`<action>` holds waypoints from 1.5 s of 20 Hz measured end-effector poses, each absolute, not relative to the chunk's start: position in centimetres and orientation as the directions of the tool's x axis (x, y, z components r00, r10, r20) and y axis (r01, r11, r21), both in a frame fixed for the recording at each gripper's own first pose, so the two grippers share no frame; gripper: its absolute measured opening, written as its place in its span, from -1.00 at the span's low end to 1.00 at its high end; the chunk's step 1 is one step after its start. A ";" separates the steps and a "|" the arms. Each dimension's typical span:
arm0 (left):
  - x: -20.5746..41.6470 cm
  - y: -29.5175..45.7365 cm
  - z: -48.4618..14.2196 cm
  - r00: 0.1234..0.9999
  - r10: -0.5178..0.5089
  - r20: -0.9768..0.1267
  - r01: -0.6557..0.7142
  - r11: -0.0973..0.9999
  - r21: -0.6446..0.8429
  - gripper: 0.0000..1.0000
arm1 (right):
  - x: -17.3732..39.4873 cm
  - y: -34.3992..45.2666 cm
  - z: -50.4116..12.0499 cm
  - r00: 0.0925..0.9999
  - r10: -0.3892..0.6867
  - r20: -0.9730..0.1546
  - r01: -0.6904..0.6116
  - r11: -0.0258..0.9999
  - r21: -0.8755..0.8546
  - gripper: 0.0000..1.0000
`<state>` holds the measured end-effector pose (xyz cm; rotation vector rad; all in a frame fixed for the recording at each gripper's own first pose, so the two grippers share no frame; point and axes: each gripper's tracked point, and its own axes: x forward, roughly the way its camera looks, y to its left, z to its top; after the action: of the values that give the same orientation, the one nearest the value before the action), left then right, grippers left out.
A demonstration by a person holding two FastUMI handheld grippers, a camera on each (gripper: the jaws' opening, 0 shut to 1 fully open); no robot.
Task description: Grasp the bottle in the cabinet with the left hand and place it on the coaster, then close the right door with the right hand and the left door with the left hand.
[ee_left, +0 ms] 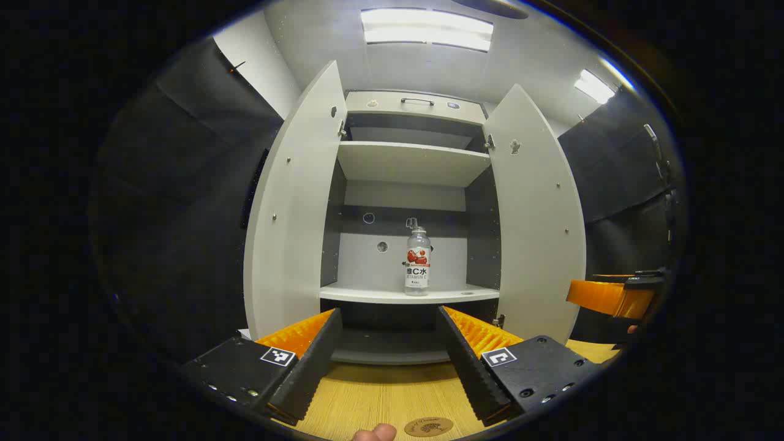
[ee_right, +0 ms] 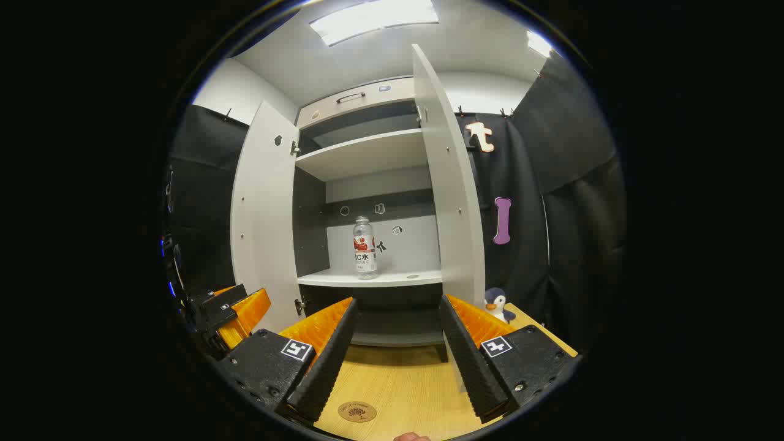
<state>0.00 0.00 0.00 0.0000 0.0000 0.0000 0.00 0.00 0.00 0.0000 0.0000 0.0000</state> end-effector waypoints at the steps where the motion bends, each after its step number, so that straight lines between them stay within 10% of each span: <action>1: 0.0 0.0 0.1 1.000 -0.001 0.001 0.001 1.000 -0.003 0.99 | 0.0 0.3 -0.1 1.000 0.010 -0.005 -0.010 1.000 0.000 0.65; 19: 1.1 -0.3 0.2 1.000 -0.013 -0.020 0.012 0.999 -0.048 0.89 | -0.9 0.2 -0.2 1.000 0.010 -0.015 -0.010 1.000 0.013 0.65; 30: 13.1 -5.1 1.4 0.984 -0.176 -0.037 0.174 0.983 -0.049 0.99 | -1.7 -0.8 -0.3 1.000 -0.022 -0.022 0.022 1.000 0.005 0.65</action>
<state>13.12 -5.09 1.39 -0.0459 0.0412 -0.1761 -1.69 -0.85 -0.25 0.0049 0.0218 -0.0219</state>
